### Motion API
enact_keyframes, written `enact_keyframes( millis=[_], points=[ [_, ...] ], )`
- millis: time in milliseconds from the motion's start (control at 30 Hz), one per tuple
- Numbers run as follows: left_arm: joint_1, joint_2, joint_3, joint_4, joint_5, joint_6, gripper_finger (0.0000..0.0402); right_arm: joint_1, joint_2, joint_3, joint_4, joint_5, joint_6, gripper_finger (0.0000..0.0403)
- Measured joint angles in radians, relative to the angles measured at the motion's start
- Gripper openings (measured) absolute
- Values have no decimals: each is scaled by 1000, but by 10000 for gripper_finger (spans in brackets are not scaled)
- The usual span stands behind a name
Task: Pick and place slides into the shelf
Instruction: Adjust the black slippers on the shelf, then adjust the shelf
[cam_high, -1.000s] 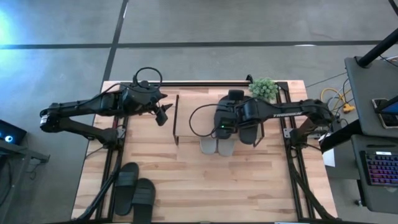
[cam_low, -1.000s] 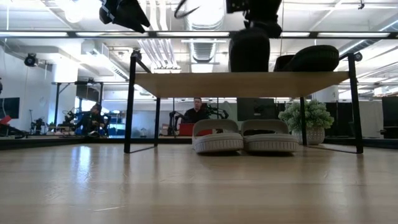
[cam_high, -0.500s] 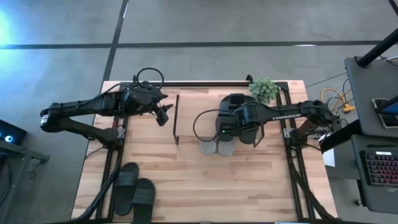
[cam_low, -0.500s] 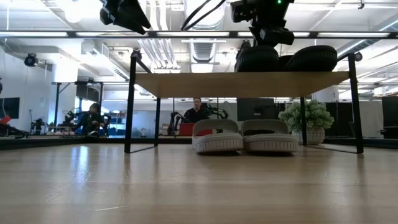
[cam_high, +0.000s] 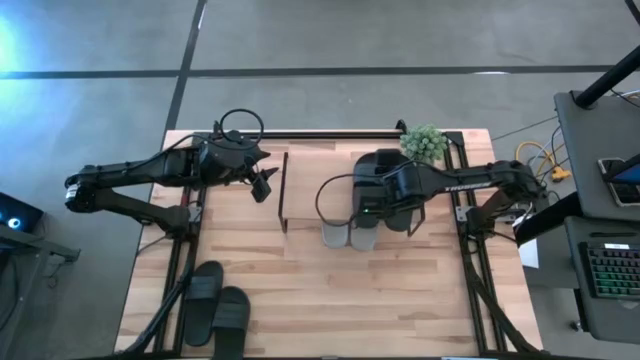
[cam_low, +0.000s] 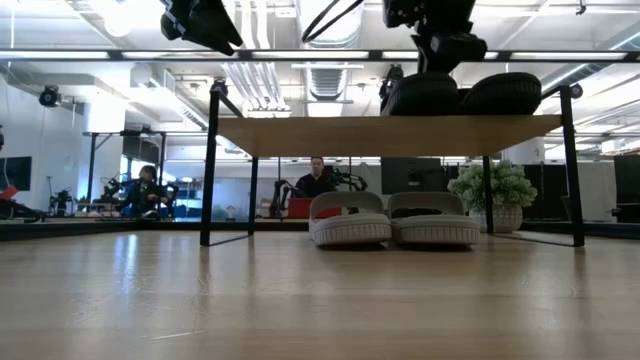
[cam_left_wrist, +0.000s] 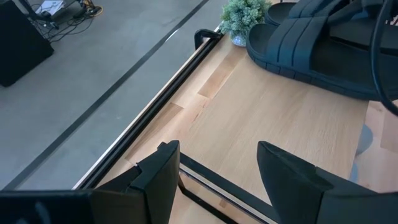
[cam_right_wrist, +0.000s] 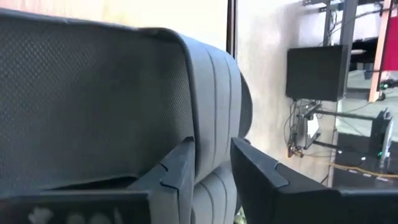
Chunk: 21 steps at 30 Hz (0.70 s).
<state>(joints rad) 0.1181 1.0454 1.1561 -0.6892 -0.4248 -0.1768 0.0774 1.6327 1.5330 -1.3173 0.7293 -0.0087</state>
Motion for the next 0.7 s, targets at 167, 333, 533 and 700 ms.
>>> enact_keyframes(
  millis=[167,333,533,700],
  points=[
    [0,0,0,0,0,0,201,26,-43,0,-35,-2,64,111],
    [0,0,0,0,0,0,201,62,-122,0,-34,-51,165,118],
    [0,0,0,-1,0,0,201,60,-204,0,-31,-192,412,107],
    [19,13,0,-34,-21,1,201,60,-255,0,-7,-206,530,94]
  ],
)
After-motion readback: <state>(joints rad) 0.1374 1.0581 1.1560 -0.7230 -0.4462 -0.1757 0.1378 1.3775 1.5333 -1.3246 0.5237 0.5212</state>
